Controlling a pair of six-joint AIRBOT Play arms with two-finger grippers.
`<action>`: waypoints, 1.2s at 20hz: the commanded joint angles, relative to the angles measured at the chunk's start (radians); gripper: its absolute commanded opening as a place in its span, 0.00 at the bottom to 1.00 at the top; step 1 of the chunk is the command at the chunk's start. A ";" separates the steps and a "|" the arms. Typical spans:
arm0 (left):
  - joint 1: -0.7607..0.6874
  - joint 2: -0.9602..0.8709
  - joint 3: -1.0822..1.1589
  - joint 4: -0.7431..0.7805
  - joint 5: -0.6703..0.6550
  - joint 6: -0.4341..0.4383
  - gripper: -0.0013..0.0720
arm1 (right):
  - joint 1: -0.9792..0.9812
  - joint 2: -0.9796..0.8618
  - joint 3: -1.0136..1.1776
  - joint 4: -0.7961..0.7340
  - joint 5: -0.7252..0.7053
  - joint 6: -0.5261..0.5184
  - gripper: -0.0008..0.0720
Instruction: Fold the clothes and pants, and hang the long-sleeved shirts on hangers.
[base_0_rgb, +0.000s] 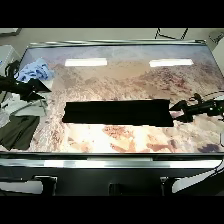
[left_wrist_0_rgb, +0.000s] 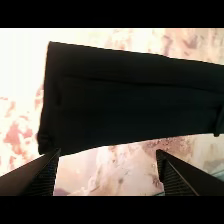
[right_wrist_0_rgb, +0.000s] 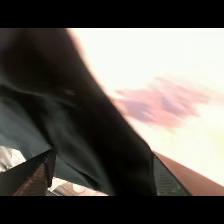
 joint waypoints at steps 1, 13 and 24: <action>-0.076 0.036 0.001 0.000 0.000 -0.017 0.98 | 0.066 -0.019 -0.017 0.080 -0.058 -0.100 0.98; -0.441 -0.018 -0.031 0.001 0.293 -0.019 0.30 | 0.260 0.152 -0.007 0.065 -0.012 -0.029 0.06; -0.881 -0.380 -0.069 -0.349 0.649 -0.126 0.07 | 0.405 0.584 -0.003 0.067 0.064 0.179 0.06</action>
